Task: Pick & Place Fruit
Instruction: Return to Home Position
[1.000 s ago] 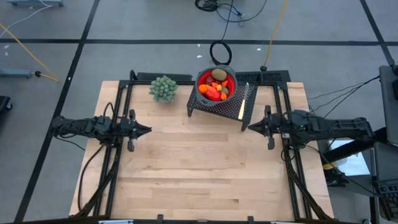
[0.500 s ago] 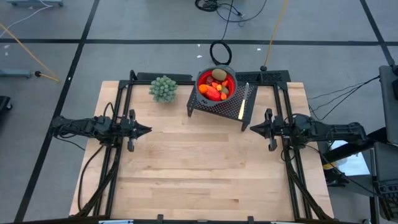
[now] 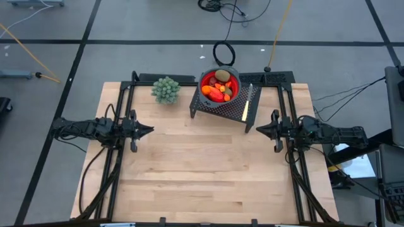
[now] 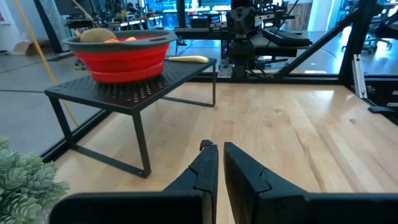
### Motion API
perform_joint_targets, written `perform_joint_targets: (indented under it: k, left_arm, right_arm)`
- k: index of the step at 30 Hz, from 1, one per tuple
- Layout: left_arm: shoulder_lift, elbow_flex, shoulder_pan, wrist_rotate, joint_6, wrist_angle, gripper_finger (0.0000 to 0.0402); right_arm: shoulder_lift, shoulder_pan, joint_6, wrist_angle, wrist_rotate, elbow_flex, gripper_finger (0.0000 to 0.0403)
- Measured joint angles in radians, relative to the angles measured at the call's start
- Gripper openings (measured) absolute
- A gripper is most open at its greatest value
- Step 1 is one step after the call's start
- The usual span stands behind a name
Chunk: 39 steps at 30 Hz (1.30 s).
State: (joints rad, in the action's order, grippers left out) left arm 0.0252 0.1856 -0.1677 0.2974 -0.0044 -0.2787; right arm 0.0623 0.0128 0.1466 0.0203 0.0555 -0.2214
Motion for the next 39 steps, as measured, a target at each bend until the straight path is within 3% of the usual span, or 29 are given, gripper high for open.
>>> perform_joint_targets:
  k: [7, 23, 33, 39]
  left_arm:
    - [0.000, 0.000, 0.000, 0.000, 0.001, 0.047, 0.0026]
    - [0.000, 0.000, 0.000, 0.000, 0.035, 0.072, 0.0026]
    - [0.000, 0.000, 0.000, 0.000, 0.045, 0.072, 0.0026]
    - [0.000, 0.000, 0.000, 0.000, 0.059, 0.071, 0.0026]
  right_arm:
    - [0.000, 0.000, 0.095, 0.000, 0.000, 0.000, 0.0000]
    - [0.062, 0.000, 0.118, -0.105, 0.079, 0.002, 0.0000]
    - [0.092, 0.000, 0.130, -0.173, 0.104, 0.135, 0.0000]
    - [0.092, 0.000, 0.147, -0.110, 0.099, 0.141, 0.0000]
